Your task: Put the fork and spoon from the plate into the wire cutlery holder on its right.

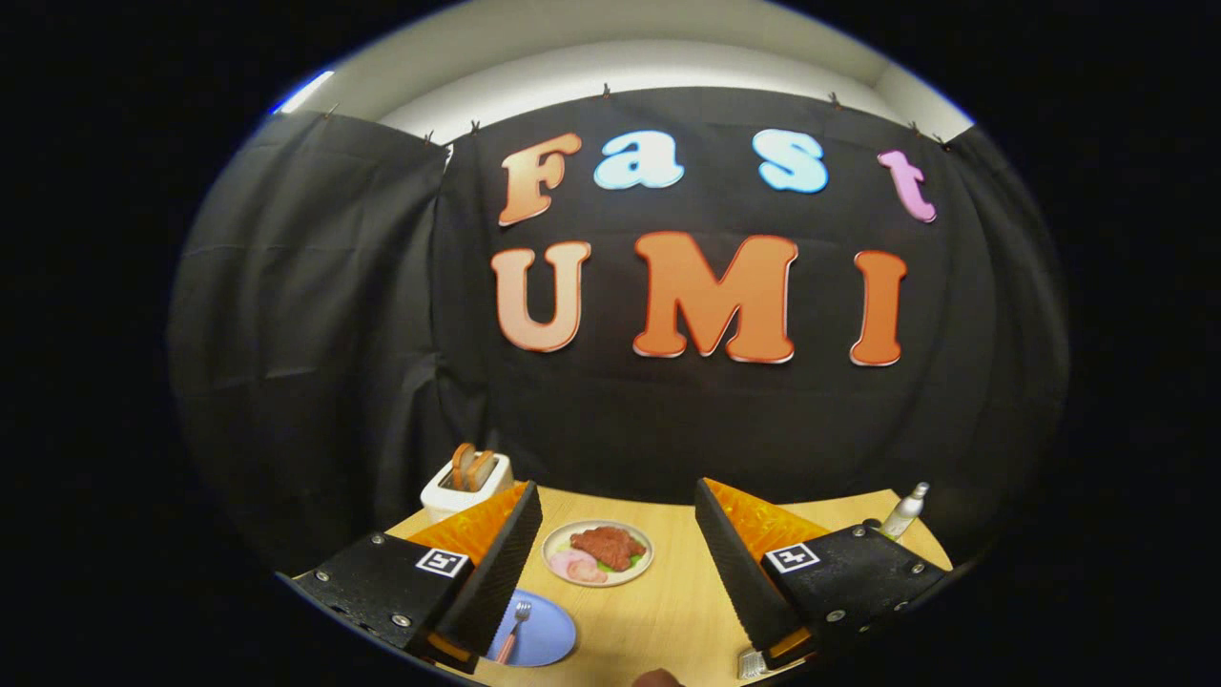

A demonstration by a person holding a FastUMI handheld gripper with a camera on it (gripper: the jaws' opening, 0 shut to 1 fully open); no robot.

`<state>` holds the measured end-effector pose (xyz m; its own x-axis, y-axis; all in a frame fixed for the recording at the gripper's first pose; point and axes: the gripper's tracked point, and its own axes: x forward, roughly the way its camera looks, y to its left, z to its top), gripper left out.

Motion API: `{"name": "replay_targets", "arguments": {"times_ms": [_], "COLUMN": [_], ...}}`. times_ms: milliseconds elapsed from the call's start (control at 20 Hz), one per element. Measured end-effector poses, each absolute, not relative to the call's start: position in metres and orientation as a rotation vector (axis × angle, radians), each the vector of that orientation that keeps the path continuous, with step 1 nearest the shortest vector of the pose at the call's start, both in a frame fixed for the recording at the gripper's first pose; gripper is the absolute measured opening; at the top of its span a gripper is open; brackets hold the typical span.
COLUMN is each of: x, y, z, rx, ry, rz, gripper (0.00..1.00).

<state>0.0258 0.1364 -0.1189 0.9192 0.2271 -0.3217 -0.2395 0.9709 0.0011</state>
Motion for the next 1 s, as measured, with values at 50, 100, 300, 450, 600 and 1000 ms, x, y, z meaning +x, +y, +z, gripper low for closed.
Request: {"name": "replay_targets", "arguments": {"times_ms": [50,100,300,450,600,1000], "x": [0.024,0.022,-0.004,-0.028,-0.048,-0.077], "y": [0.148,0.16,0.191,0.208,0.216,0.23], "z": [-0.135,-0.152,-0.224,-0.277,-0.315,-0.382], "rx": [-0.048,-0.055,-0.073,-0.083,-0.11,-0.138], "ry": [0.374,0.432,0.687,0.869,1.024,1.262], "rz": [0.265,0.287,0.338,0.355,0.368,0.371], "gripper": [0.97,0.97,0.95,0.92,0.87,0.81]}}
